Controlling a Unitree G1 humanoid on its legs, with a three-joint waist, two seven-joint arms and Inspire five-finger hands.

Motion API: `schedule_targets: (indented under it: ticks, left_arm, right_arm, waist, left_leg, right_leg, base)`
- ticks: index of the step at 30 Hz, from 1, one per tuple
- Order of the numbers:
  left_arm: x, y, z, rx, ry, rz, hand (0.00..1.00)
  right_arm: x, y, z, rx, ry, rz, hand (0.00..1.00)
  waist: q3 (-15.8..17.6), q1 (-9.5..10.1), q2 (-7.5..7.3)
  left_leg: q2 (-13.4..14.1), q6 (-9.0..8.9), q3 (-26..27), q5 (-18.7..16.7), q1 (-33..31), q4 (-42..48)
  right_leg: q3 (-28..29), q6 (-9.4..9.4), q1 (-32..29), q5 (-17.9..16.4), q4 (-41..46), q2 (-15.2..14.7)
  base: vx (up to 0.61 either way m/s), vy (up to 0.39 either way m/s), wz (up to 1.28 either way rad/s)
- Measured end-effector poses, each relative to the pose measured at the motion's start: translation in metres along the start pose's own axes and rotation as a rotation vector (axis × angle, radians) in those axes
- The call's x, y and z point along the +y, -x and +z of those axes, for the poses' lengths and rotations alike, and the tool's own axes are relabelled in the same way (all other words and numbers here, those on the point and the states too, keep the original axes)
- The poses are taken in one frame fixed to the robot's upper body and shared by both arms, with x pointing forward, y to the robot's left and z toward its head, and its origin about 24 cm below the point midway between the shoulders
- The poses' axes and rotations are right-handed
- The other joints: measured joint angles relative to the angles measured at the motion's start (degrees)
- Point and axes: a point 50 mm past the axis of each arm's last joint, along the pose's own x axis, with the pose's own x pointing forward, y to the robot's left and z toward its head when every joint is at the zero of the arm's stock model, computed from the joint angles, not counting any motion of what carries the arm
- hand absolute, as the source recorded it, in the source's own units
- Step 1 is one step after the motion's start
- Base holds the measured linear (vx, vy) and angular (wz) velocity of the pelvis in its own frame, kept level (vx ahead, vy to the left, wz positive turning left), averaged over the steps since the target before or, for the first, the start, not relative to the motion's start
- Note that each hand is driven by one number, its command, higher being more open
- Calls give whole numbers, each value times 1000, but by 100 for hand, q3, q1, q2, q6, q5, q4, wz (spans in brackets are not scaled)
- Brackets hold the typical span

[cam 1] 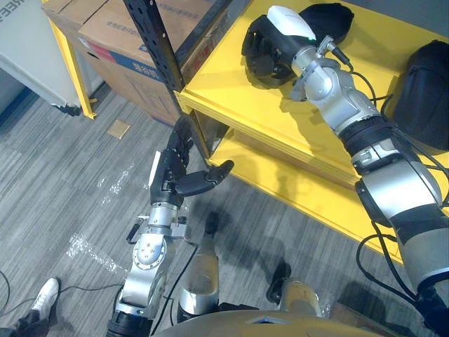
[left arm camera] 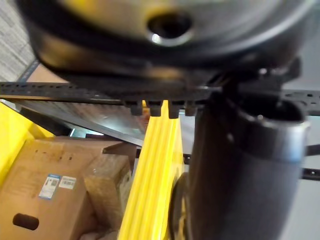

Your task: Walk over and take three plastic housings, then place them on the shelf

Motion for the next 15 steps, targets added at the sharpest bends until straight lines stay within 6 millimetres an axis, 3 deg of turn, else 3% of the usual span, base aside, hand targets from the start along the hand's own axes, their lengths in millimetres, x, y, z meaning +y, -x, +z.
schedule_targets:
  ticks: [10, 15]
  left_arm:
    - [2, 3, -2, 14, -14, -28, 100]
    - [3, 5, -3, 25, -23, -45, 100]
  right_arm:
    - [14, 5, 0, -14, -27, 63, 0]
    - [34, 14, 8, -88, -64, 168, 0]
  waist:
    - [-16, -28, -31]
    - [-120, -168, -218]
  left_leg:
    - [-3, 4, 152, 5, 142, -1]
    - [8, 19, 258, -8, 223, -4]
  right_leg:
    - [137, 13, 57, 11, -13, -16]
    - [214, 19, 88, 19, -34, -15]
  base:
    - [-11, -18, -6]
    - [-5, -19, -9]
